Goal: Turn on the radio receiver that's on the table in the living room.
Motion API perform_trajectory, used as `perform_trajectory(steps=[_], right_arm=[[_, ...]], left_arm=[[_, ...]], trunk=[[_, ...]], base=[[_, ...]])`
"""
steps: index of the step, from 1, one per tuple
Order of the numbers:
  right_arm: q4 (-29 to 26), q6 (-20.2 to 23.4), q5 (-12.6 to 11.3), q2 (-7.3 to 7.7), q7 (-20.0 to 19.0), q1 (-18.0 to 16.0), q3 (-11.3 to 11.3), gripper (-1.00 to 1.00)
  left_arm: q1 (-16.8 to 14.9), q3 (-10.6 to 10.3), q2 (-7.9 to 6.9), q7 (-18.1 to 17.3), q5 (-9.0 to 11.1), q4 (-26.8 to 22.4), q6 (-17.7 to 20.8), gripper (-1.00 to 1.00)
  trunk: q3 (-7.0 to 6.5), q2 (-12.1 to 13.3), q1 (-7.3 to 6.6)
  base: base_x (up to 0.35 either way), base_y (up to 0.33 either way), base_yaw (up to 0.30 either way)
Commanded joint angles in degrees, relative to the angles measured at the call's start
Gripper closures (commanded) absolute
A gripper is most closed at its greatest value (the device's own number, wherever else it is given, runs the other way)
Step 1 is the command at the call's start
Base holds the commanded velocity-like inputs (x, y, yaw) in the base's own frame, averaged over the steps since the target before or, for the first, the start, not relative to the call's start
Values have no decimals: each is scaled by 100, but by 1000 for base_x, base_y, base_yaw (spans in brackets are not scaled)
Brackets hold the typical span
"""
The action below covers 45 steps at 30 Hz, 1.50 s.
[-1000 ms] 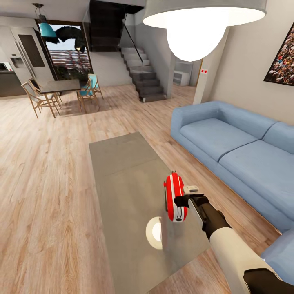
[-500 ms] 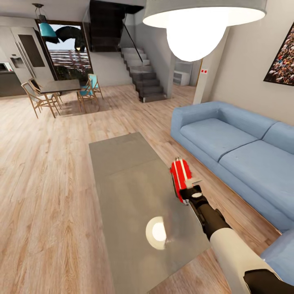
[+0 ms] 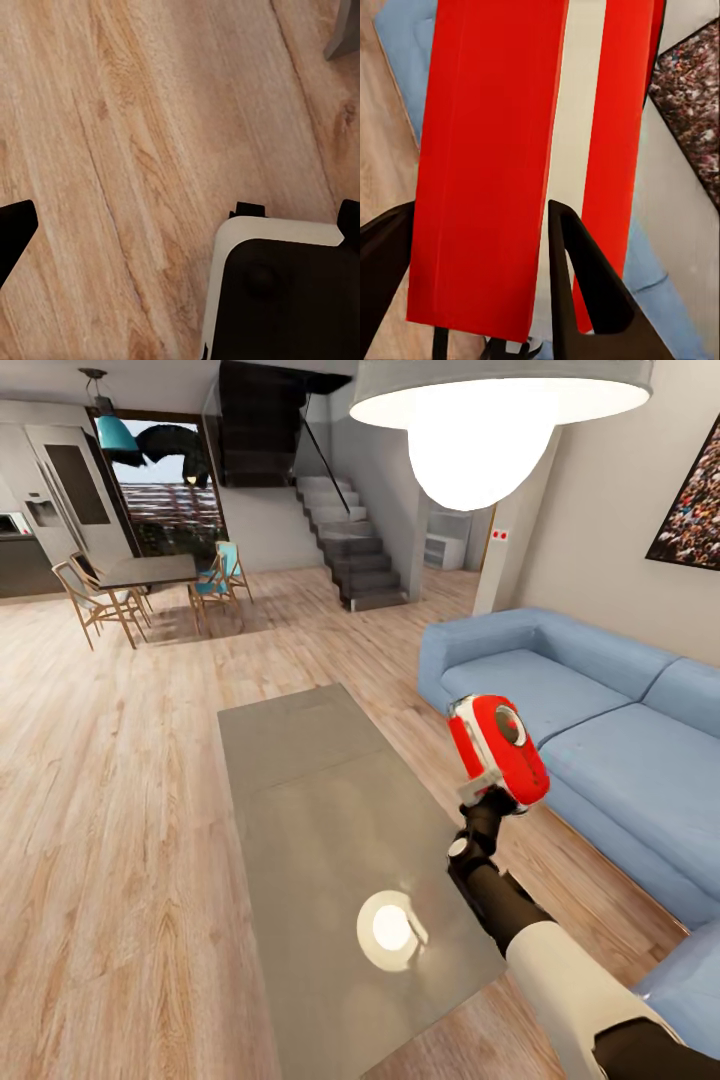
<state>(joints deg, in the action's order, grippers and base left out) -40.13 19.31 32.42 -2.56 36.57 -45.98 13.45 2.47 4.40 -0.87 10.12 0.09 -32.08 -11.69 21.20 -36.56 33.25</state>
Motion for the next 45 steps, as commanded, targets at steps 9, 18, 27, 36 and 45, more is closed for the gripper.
perform_trajectory(steps=[9, 18, 27, 36, 45], right_arm=[[177, 305, 118, -8, 1280, 3, 1329, 100], [460, 568, 280, 25, 2558, 2, 2533, 100], [1342, 799, 832, 17, 3954, 8, 3118, 100], [1864, 819, 869, 1, 4677, 18, 3149, 100], [2050, 820, 890, -7, 4886, 22, 3155, 100]], left_arm=[[-1, -1, 2, -1, 0, 0, 0, -100], [-1, -1, 8, -1, -4, 0, 0, -100], [-1, -1, 8, -1, -14, 0, 0, -100], [-1, -1, 2, -1, -15, 0, 2, -100], [-1, -4, 19, -1, -4, 0, 6, -100]], trunk=[[1, 0, 0], [1, 0, 0], [1, 0, 0], [1, 0, 0], [1, 0, 0]], base=[[0, 0, 0], [0, 0, 0], [0, 0, 0], [0, 0, 0], [0, 0, 0]])
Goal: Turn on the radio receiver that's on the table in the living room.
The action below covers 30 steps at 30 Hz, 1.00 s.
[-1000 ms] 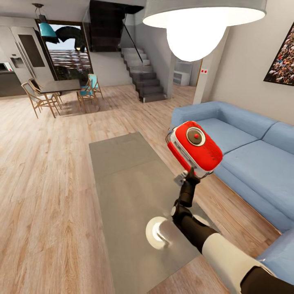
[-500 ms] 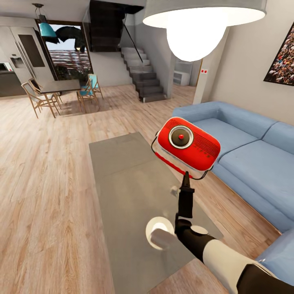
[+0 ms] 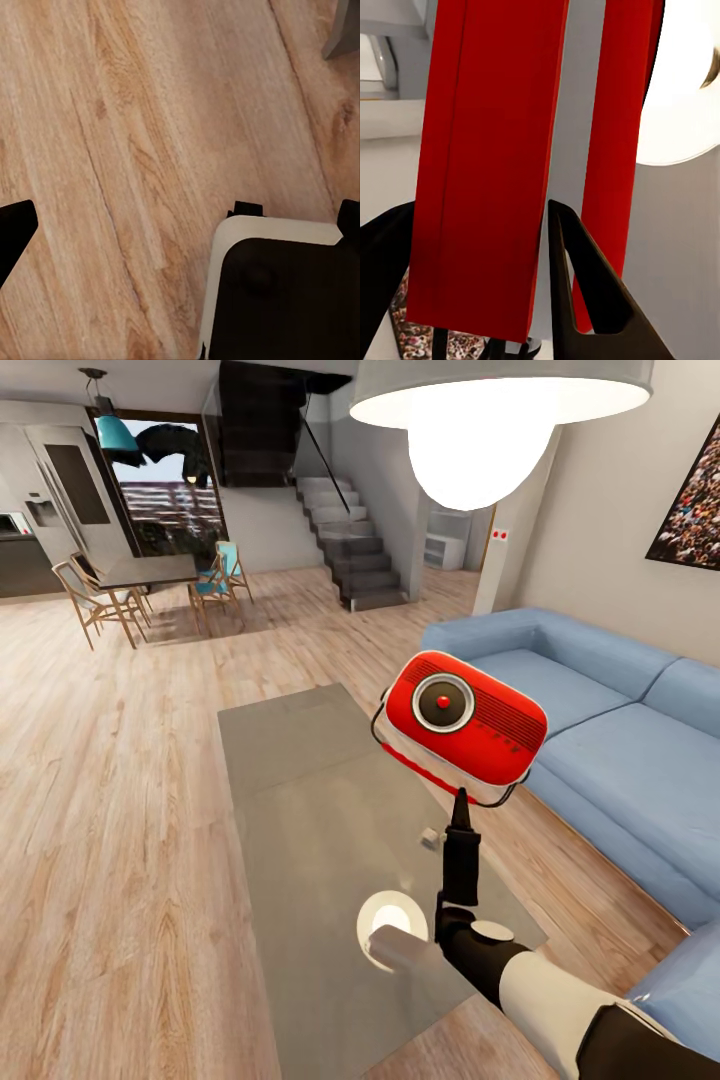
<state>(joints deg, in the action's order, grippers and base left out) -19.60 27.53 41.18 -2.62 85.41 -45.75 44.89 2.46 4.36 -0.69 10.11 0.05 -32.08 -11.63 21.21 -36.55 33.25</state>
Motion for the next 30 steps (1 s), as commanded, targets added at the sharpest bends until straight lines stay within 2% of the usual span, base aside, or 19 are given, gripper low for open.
perform_trajectory(steps=[1, 10, 16, 17, 22, 24, 27, 30], right_arm=[[4, -2, 13, -1, 2, 6, 11, 100], [224, 23, 12, 5, 91, 121, 17, 100], [495, 245, 12, 15, 414, 127, 20, 100], [513, 267, 9, 15, 459, 127, 21, 100], [542, 331, 3, 23, 459, 127, 35, 100], [544, 337, 3, 29, 459, 127, 40, 100], [545, 341, 4, 35, 459, 127, 42, 100], [545, 386, 5, 45, 459, 127, 39, 100]], left_arm=[[0, -2, 17, 0, 1, 0, 1, -100], [0, -14, 11, -23, 9, -106, 12, -100], [0, -14, -14, -25, -43, -1050, 242, -100], [0, -14, -16, -25, -43, -1293, 418, 100], [0, -10, -12, -44, -7, -2776, 1687, 100], [0, -7, 10, -36, 5, -3488, 2043, 100], [0, -6, 40, -26, 15, -4254, 2260, 100], [-8, -21, 94, -50, 38, -4653, 2359, 100]], trunk=[[-1, 0, 0], [-1, 0, 0], [-1, 0, 0], [-1, 0, 0], [-1, 0, 0], [-1, 0, 0], [-1, 0, 0], [-1, 0, 0]], base=[[0, 0, 0], [0, 0, 0], [0, 0, 0], [0, 0, 0], [0, 0, 0], [0, 0, 0], [0, 0, 0], [0, 0, 0]])
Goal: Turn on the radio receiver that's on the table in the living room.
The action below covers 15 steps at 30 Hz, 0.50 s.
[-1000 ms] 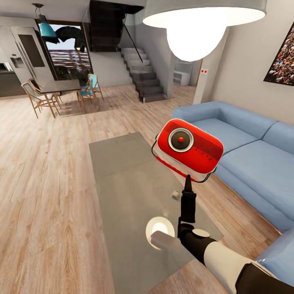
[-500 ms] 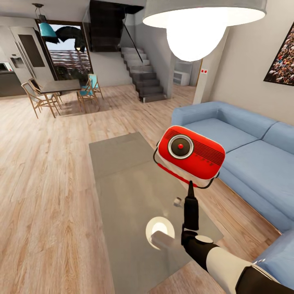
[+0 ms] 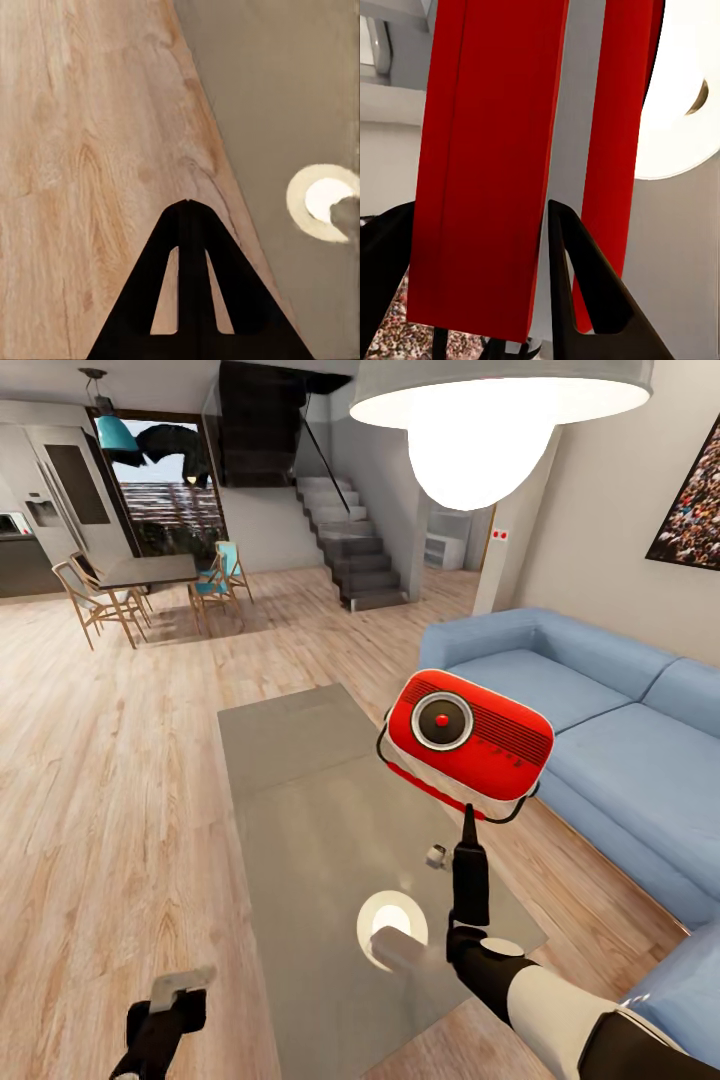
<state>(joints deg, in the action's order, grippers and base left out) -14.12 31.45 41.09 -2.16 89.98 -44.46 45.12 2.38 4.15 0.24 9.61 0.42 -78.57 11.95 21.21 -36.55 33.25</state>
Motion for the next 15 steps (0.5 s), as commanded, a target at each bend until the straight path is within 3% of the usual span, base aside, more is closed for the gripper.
perform_trajectory(steps=[1, 3, 6, 11, 13, 15], right_arm=[[-3, 24, 33, 3, 2, -1, 15, 100], [-3, 91, 163, 9, 2, -1, 13, 100], [-3, 166, 455, 16, 2, -1, 0, 100], [-3, 199, 600, 22, 2, -1, -11, 100], [-5, 202, 613, 22, 2, -1, -12, 100], [-4, 203, 617, 22, 2, -1, -12, 100]], left_arm=[[-34, -7, 58, -8, 4, -137, 88, 100], [-198, -15, 246, -20, 8, -393, 447, 100], [-658, -23, 509, -53, 10, -615, 1282, 100], [-1552, -51, 976, -494, 12, -678, 2273, 100], [-1907, -143, 976, -742, 10, -671, 2667, 100], [-2172, -413, 976, -921, 14, -676, 2934, 100]], trunk=[[0, 0, 0], [0, 0, 0], [0, 0, 0], [0, 0, 0], [0, 0, 0], [0, 0, 0]], base=[[0, 0, 0], [0, 0, 0], [0, 0, 0], [0, 0, 0], [0, 0, 0], [0, 0, 0]])
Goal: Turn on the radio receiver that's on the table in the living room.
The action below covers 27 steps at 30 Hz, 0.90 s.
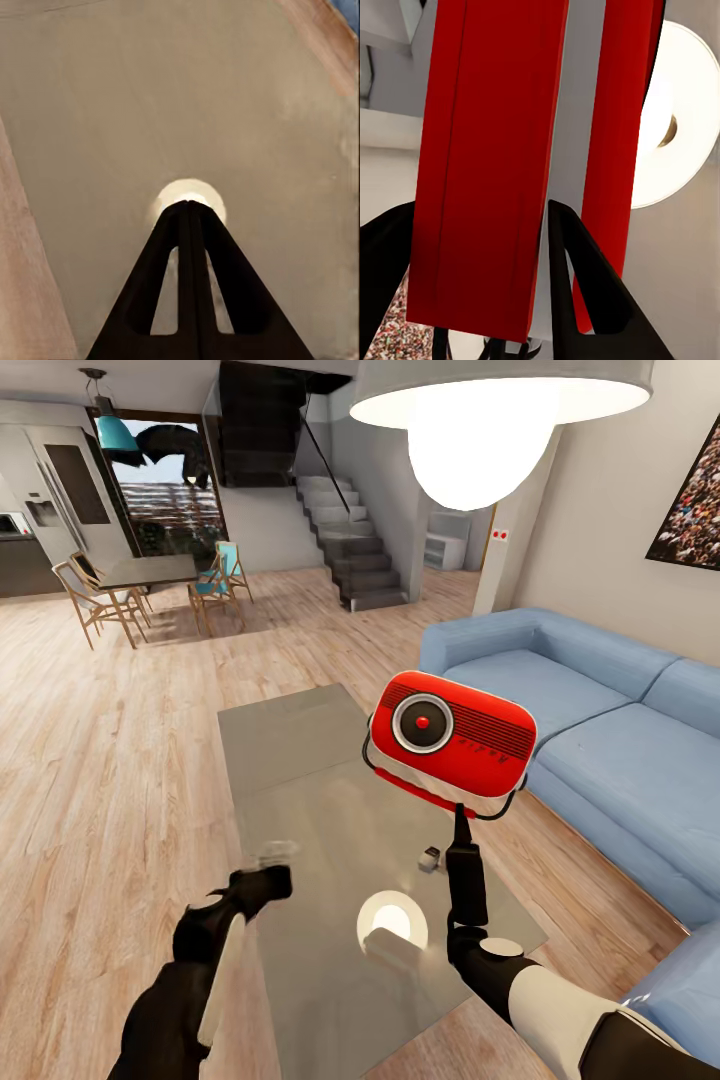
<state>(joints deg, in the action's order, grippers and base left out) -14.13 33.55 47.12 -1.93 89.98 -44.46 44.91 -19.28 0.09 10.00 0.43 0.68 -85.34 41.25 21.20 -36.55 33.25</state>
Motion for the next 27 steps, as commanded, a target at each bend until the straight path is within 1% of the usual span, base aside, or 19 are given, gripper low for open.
perform_trajectory(steps=[1, 2, 3, 4, 5, 6, 7, 8, 10, 11, 12, 14, 16, 18, 20, 21, 22, 24, 27], right_arm=[[-3, -6, 14, -1, 2, -1, 9, 100], [-3, -6, 15, 0, 2, -1, 9, 100], [-3, -6, 15, 0, 2, -1, 9, 100], [-2, -6, 16, 0, 2, -1, 9, 100], [-2, -3, 16, 0, 2, -1, 9, 100], [-2, 3, 16, 0, 2, -1, 9, 100], [-2, 13, 16, 0, 2, -1, 9, 100], [-2, 61, 16, 0, 2, -1, 9, 100], [-1, 277, 16, 0, 2, -1, 9, 100], [-1, 402, 16, 0, 2, -1, 12, 100], [-2, 501, 16, 0, 2, -1, 14, 100], [-2, 611, 16, 0, 2, -1, 16, 100], [-2, 663, 21, 0, 2, -1, 17, 100], [-2, 690, 23, 0, 2, -1, 22, 100], [-2, 765, 26, 0, 2, -1, 26, 100], [-1, 874, 29, 0, 2, -1, 29, 100], [-1, 945, 30, 0, 2, -1, 31, 100], [-2, 1231, 35, 0, 2, -1, 33, 100], [-2, 1404, 113, 0, 2, -1, 40, 100]], left_arm=[[-127, -184, 0, -75, -1, -10, 93, 100], [-242, -332, 0, -128, 42, -19, 155, 100], [-357, -439, 0, -166, 138, -22, 198, 100], [-470, -509, 0, -201, 291, -19, 227, 100], [-585, -553, 0, -250, 508, -9, 246, 100], [-705, -582, 0, -320, 773, 5, 259, 100], [-765, -592, 0, -363, 916, 13, 265, 100], [-882, -609, 0, -458, 1210, 24, 274, 100], [-1080, -666, 0, -617, 1701, 44, 306, 100], [-1163, -744, 0, -665, 1863, 60, 354, 100], [-1232, -863, 0, -698, 1972, 78, 421, 100], [-1326, -1082, 0, -727, 2086, 102, 532, 100], [-1371, -1189, 0, -741, 2150, 107, 584, 100], [-1390, -1233, 0, -750, 2270, 106, 606, 100], [-1397, -1252, 0, -750, 2472, 105, 615, 100], [-1399, -1257, 0, -752, 2581, 105, 617, 100], [-1402, -1259, 0, -753, 2633, 105, 618, 100], [-1407, -1263, 0, -759, 2809, 98, 620, 100], [-1410, -1261, 0, -763, 2959, 86, 621, 100]], trunk=[[0, -1, 0], [0, -1, 0], [0, -1, 0], [0, -1, 0], [0, -1, 0], [0, -1, 0], [0, -1, 0], [0, -1, 0], [0, -1, 0], [0, -1, 0], [0, -1, 0], [0, -1, 0], [0, -1, 0], [0, -1, 0], [0, -1, 0], [0, -1, 0], [0, -1, 0], [0, -1, 0], [0, -1, 0]], base=[[0, 0, 0], [0, 0, 0], [0, 0, 0], [0, 0, 0], [0, 0, 0], [0, 0, 0], [0, 0, 0], [0, 0, 0], [0, 0, 0], [0, 0, 0], [0, 0, 0], [0, 0, 0], [0, 0, 0], [0, 0, 0], [0, 0, 0], [0, 0, 0], [0, 0, 0], [0, 0, 0], [0, 0, 0]])
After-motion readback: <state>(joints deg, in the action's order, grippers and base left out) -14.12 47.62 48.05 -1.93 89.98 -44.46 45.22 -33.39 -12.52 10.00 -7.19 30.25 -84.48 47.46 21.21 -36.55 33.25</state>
